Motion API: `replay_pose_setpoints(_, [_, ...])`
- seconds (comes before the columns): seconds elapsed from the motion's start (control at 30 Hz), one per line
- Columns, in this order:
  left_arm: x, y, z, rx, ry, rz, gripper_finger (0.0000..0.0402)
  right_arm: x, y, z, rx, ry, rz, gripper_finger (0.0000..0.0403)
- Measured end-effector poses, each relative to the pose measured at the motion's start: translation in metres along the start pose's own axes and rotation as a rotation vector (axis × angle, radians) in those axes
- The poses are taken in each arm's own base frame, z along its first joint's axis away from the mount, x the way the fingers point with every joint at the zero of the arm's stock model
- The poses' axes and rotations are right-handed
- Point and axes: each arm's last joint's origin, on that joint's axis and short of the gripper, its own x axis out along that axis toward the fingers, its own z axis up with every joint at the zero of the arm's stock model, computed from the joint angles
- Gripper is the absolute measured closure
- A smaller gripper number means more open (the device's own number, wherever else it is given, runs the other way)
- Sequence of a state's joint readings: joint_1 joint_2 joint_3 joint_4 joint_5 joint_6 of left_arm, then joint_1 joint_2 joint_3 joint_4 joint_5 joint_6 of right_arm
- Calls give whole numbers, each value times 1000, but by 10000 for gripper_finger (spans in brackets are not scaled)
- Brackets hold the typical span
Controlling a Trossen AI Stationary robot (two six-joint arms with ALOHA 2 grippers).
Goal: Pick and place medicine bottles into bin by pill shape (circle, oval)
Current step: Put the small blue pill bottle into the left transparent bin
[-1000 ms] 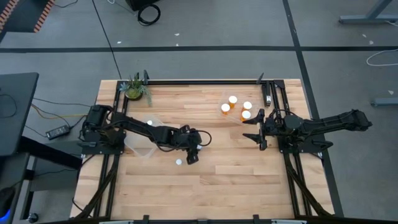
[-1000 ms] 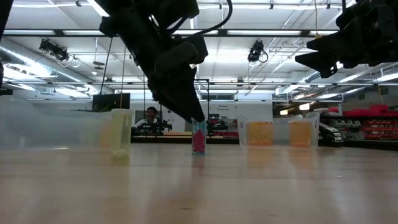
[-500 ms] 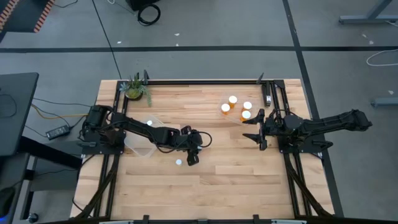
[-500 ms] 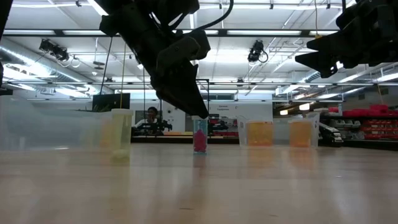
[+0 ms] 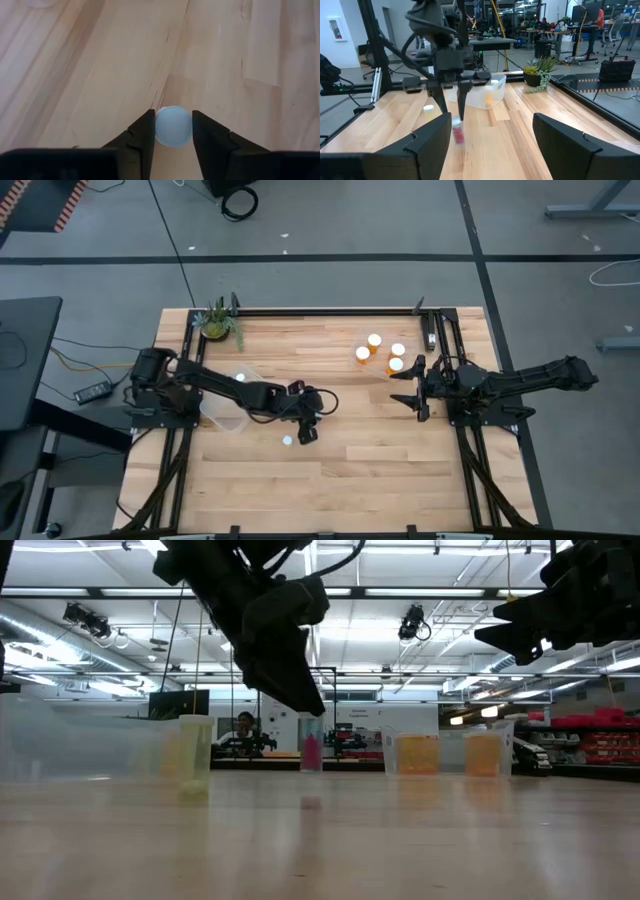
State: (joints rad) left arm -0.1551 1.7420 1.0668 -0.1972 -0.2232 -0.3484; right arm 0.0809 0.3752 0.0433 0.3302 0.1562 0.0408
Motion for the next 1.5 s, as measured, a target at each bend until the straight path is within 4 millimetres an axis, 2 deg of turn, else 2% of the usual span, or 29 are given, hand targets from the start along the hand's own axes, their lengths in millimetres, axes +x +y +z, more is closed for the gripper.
replay_pose_setpoints(0.37, [-33, 8, -3, -91, 114, -2, 289, 0, 0, 0, 0, 0, 0, 116])
replay_pose_setpoints(0.47, [-35, 12, -6, -96, 129, 59, 299, 0, 0, 0, 0, 0, 0, 116])
replay_pose_setpoints(0.63, [-27, 25, -5, -140, 126, 161, 284, 0, 0, 0, 0, 0, 0, 116])
replay_pose_setpoints(0.9, [-19, 35, -12, -155, 203, 208, 194, 0, 0, 0, 0, -1, 0, 116])
replay_pose_setpoints(1.17, [6, 42, -20, -109, 257, 237, 120, 1, 0, -1, -2, 9, 0, 116])
replay_pose_setpoints(1.33, [17, 46, -22, -109, 264, 246, 120, 1, 0, -2, -3, 20, -1, 116])
replay_pose_setpoints(1.5, [19, 47, -20, -108, 243, 239, 158, 1, 0, -2, -3, 19, -1, 116])
